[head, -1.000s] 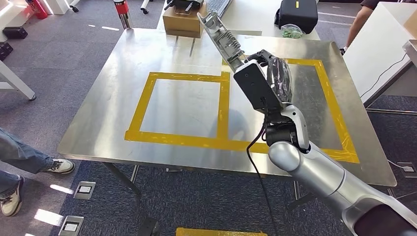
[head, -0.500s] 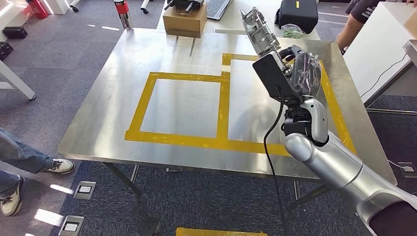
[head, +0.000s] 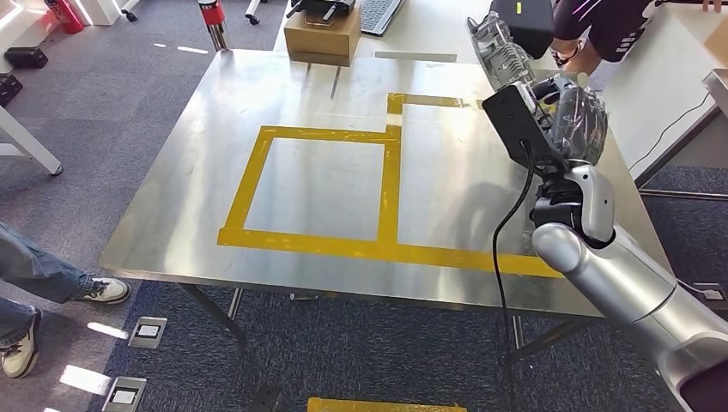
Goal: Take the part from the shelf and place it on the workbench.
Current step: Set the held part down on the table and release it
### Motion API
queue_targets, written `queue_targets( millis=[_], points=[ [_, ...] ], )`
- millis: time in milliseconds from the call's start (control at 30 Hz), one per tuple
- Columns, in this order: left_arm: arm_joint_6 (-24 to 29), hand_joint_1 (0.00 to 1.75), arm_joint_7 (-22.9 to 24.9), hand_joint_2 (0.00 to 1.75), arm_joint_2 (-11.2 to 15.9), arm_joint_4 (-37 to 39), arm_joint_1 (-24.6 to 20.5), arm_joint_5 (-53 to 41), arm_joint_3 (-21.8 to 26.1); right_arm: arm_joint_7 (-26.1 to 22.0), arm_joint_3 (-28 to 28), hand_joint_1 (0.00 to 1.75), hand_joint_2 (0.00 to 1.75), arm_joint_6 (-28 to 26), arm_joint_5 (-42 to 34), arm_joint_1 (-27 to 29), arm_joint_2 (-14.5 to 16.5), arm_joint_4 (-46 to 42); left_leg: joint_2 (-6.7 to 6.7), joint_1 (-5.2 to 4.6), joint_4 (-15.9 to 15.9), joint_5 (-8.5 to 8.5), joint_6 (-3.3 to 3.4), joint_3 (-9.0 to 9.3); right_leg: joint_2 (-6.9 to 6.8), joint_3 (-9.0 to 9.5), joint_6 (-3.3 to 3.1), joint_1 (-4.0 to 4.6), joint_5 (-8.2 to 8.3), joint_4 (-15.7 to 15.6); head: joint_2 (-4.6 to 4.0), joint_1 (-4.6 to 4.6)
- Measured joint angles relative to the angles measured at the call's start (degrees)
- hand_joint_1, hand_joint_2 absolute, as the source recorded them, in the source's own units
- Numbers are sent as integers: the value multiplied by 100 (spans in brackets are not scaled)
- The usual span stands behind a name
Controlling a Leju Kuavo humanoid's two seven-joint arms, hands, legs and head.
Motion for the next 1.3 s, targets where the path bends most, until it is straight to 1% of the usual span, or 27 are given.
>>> queue_targets(
  millis=[133, 267, 967, 1167, 1300],
  points=[
    [2, 0, -21, 0, -1, 0, 32, 16, 2, -168, 25, 175, 175, 147, -9, 161, -17, -9, 0, 0, -1, 0, 0, 0, -1, 0, 0, 0, 0, 0, 0, -1],
    [-10, 0, -51, 0, -3, 0, 33, 17, 2, -238, 58, 175, 175, 213, 56, 302, -17, -7, 0, 0, -2, 0, 0, 0, -2, 0, 0, 0, 0, 0, 0, 0],
    [-27, 0, -81, 0, -7, 0, 57, -22, 2, -674, 11, 175, 175, 23, -122, 1036, -8, 330, -1, 0, -3, 0, 1, 0, -4, 3, 1, 0, 0, -1, 0, 0],
    [-27, 0, -81, 0, -9, 0, 69, -20, 2, -858, 17, 175, 175, 280, -305, 1167, 32, 421, -1, 0, -4, 0, 1, -1, -5, 3, 1, 0, 0, -1, 0, 0],
    [-27, 0, -95, 0, -9, 0, 77, -4, 4, -1091, 32, 175, 175, 657, -860, 1266, 137, 506, -1, 0, -4, 0, 1, -1, -4, 3, 1, 0, 0, -1, 0, 1]
  ],
)
